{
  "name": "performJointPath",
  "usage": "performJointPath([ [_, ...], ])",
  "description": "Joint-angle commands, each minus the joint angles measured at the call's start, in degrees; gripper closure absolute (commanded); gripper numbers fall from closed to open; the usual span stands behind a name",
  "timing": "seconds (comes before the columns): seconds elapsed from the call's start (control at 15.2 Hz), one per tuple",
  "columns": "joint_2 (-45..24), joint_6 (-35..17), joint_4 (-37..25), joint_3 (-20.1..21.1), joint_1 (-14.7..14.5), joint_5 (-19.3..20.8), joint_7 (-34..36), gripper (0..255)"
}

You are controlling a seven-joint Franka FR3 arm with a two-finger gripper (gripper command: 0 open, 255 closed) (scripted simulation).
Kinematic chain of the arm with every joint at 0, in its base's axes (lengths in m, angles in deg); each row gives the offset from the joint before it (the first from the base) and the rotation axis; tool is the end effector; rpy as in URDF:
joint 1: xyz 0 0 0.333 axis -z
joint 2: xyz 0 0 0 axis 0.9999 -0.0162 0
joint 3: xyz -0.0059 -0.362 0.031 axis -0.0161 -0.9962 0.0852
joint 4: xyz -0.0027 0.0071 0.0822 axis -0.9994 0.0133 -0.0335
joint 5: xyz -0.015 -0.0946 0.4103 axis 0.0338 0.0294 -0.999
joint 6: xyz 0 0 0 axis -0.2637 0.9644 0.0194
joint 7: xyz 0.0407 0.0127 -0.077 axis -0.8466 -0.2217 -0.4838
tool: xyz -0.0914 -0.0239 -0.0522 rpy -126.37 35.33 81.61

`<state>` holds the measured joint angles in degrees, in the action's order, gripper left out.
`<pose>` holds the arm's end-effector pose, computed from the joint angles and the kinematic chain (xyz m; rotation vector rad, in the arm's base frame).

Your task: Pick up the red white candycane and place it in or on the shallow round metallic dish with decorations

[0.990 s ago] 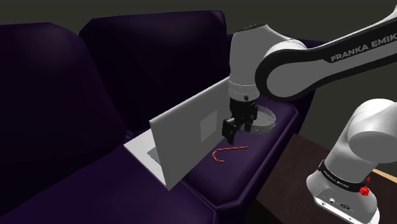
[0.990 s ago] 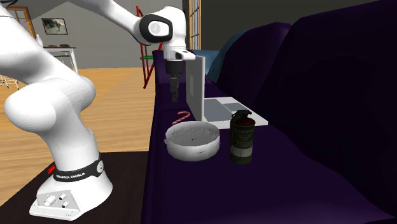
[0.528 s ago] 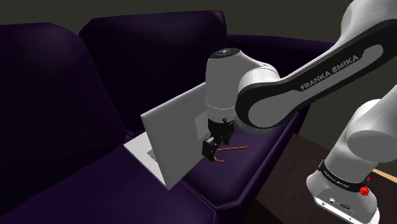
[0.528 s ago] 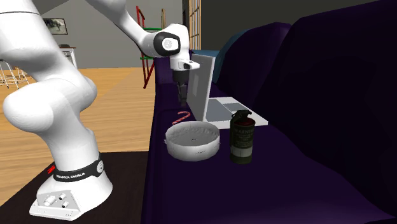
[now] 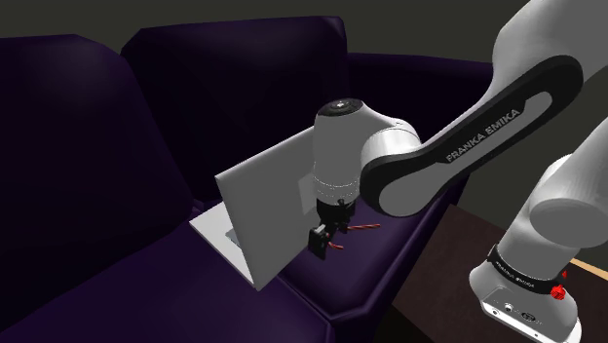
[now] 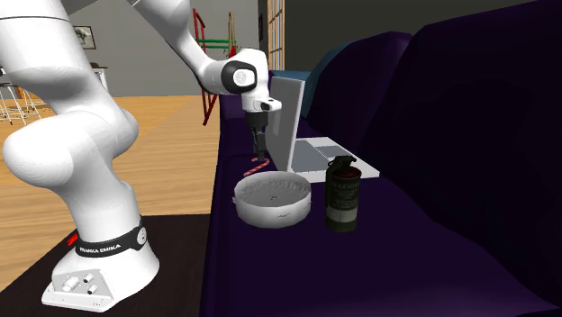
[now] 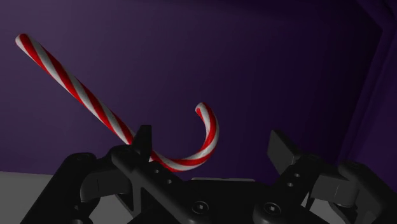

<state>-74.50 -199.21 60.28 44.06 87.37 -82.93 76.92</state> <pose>0.3143 0.3463 0.3536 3.1075 0.3048 0.0237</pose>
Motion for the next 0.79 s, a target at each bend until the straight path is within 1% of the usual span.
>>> performJointPath([
  [0.0, -0.3, -0.4, 0.1, 0.1, 0.1, 0.3, 0.2, 0],
  [0.4, -0.3, -0.4, 0.1, 0.1, 0.1, 0.3, 0.2, 0],
  [0.46, -0.3, -0.4, 0.1, 0.1, 0.1, 0.3, 0.2, 255],
  [0.73, -0.3, -0.2, -0.1, 0.1, 0.1, 0.3, 0.1, 255],
])
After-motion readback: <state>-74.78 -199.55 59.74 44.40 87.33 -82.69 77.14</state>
